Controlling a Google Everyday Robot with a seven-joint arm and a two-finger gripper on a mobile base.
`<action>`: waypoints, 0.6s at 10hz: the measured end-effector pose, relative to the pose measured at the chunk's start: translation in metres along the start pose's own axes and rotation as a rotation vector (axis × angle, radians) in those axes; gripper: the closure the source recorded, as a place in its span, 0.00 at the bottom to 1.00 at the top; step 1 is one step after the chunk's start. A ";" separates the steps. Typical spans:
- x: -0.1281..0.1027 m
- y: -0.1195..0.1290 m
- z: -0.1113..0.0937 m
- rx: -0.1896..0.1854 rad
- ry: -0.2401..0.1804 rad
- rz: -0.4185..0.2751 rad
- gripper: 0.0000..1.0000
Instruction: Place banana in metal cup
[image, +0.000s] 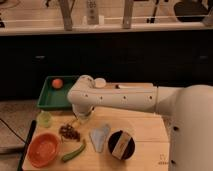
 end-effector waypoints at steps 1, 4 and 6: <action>0.003 0.000 -0.002 -0.002 0.007 -0.003 0.97; 0.004 -0.011 -0.008 0.008 0.017 -0.035 0.97; 0.007 -0.019 -0.013 0.010 0.025 -0.053 0.97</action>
